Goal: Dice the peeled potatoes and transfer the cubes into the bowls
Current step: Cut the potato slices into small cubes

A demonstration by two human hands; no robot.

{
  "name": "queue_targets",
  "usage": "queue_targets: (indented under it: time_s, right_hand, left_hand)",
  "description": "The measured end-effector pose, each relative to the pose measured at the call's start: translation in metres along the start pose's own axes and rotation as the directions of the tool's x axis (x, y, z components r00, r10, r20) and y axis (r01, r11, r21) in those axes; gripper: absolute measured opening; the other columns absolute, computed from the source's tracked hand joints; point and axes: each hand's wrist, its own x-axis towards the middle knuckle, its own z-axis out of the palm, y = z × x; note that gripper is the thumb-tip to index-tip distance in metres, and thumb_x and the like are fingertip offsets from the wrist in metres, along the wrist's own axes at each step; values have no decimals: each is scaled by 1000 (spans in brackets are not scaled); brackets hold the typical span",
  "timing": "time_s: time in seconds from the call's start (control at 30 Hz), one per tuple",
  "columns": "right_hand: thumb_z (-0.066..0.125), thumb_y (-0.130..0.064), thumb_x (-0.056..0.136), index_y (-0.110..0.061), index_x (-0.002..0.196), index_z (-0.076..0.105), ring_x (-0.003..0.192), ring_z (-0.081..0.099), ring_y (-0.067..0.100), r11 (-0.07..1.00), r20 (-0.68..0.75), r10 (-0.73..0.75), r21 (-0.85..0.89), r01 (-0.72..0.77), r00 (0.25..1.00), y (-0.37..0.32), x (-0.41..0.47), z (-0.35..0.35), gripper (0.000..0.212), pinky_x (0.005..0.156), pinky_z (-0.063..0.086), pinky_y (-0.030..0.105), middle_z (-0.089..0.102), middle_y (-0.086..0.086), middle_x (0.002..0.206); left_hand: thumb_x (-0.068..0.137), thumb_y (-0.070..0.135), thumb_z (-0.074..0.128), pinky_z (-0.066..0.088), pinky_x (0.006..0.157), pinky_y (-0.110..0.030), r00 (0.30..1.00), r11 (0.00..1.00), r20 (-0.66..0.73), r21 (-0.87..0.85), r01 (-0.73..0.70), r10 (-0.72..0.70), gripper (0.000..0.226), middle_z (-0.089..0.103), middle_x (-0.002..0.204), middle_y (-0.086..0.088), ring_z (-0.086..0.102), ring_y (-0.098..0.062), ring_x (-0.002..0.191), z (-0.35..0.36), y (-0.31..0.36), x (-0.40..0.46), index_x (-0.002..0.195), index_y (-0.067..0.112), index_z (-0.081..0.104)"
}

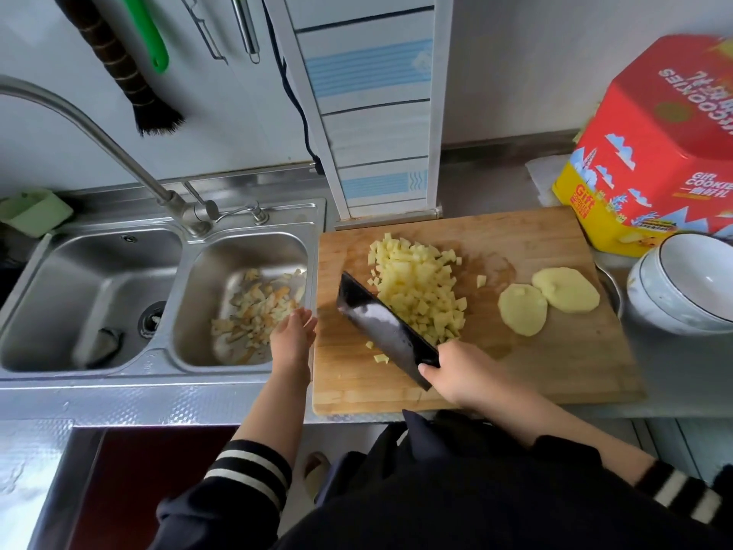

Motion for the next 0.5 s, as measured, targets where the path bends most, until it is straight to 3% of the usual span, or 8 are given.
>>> queue_targets:
  time_s: [0.07,0.17,0.33,0.5]
  right_hand:
    - [46,-38,100,-17,72,45,65,52,15,999,38,-14,-30,15,999,-4,2,3,35,51,35,26,54,0,74]
    - [46,-35,100,-15,73,46,60,49,14,999,64,-29,-17,31,998,-6,5,3,34,50,33,25,51,-1,71]
    - [46,-37,100,-13,75,48,56,45,14,999,65,-33,-19,35,997,-7,4,0,34,50,31,25,48,-1,68]
    - [48,-38,99,-12,80,53,61,48,15,999,105,-38,-24,41,994,-5,4,3,32,53,35,26,52,0,73]
  left_hand:
    - [102,17,41,52,88,-30,993,998,-110,51,-38,44,27,69,109,-3,65,-18,104,-4,-4,3,115,11,64]
    - [101,20,41,52,91,-34,980,985,-150,131,-110,130,23,65,97,7,63,-17,106,-4,-8,0,108,18,62]
    - [103,20,37,48,101,-39,980,979,-106,136,-154,169,33,63,117,1,60,-16,111,8,-11,-9,128,10,57]
    - [103,21,31,45,105,-41,980,983,-121,108,-148,160,36,62,123,-3,58,-17,113,12,-12,-7,125,10,57]
